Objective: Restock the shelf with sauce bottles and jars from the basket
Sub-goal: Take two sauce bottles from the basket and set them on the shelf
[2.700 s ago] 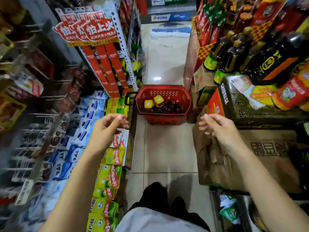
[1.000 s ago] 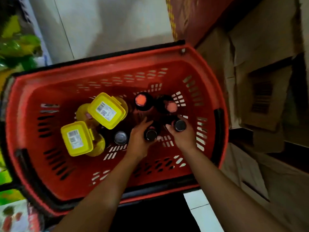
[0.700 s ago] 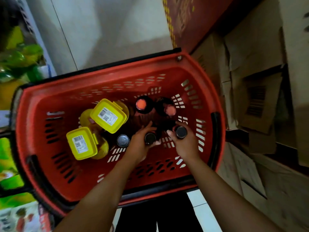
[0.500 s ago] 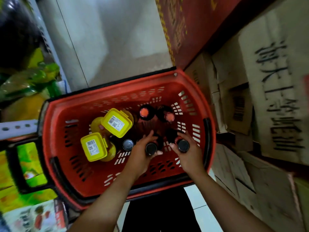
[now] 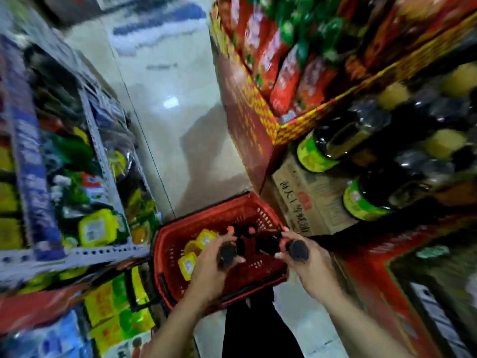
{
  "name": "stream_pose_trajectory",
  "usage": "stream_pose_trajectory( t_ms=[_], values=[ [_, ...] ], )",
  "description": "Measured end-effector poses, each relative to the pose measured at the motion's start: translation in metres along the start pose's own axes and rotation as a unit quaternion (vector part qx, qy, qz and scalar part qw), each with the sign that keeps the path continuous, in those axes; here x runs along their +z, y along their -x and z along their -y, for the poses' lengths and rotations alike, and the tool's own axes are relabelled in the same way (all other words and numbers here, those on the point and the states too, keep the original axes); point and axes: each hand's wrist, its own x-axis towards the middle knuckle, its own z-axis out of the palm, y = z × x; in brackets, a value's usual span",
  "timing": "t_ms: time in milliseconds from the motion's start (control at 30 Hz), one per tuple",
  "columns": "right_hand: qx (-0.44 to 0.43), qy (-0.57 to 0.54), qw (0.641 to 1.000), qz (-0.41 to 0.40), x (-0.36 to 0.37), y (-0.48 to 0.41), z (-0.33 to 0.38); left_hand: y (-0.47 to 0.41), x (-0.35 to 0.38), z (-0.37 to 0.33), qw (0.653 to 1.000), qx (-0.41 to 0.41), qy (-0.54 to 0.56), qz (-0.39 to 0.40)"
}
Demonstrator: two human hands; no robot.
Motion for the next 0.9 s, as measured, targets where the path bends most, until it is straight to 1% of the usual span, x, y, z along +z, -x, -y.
stream_pose_trajectory(
  t_ms=[67, 133, 233, 300, 367, 433, 500, 567, 600, 667, 733, 800, 900],
  values=[
    [-0.028, -0.033, 0.999, -0.033, -0.022, 0.023, 0.028, 0.016, -0.016, -0.036, 0.999, 0.014, 0.035, -0.007],
    [-0.085, -0.049, 0.994, -0.044, -0.044, 0.049, 0.06, 0.036, -0.033, -0.073, 0.997, 0.056, 0.047, -0.005],
    [-0.104, -0.098, 0.987, -0.074, -0.07, 0.085, 0.092, 0.059, -0.051, -0.114, 0.991, 0.136, 0.005, 0.005],
    [-0.12, -0.134, 0.976, -0.126, -0.083, 0.118, 0.105, 0.072, -0.057, -0.139, 0.979, 0.198, -0.038, 0.012],
    [-0.14, -0.124, 0.968, -0.166, -0.093, 0.149, 0.11, 0.079, -0.059, -0.156, 0.971, 0.234, -0.056, 0.019],
    [-0.148, -0.129, 0.956, -0.217, -0.099, 0.188, 0.113, 0.091, -0.052, -0.169, 0.962, 0.261, -0.064, 0.043],
    [-0.151, -0.153, 0.935, -0.282, -0.102, 0.234, 0.107, 0.11, -0.042, -0.182, 0.952, 0.288, -0.069, 0.074],
    [-0.136, -0.15, 0.913, -0.355, -0.105, 0.283, 0.097, 0.133, -0.025, -0.199, 0.936, 0.329, -0.036, 0.116],
    [-0.128, -0.148, 0.905, -0.378, -0.106, 0.306, 0.092, 0.145, -0.016, -0.207, 0.929, 0.343, -0.025, 0.135],
    [-0.118, -0.143, 0.892, -0.412, -0.107, 0.354, 0.079, 0.168, 0.003, -0.22, 0.907, 0.377, -0.014, 0.185],
    [-0.095, -0.118, 0.871, -0.468, -0.109, 0.409, 0.066, 0.198, 0.027, -0.235, 0.88, 0.407, -0.005, 0.243],
    [-0.062, -0.112, 0.842, -0.525, -0.109, 0.461, 0.051, 0.229, 0.052, -0.251, 0.855, 0.425, 0.009, 0.297],
    [-0.03, -0.113, 0.786, -0.607, -0.1, 0.54, 0.025, 0.283, 0.097, -0.271, 0.813, 0.459, 0.025, 0.356]
  ],
)
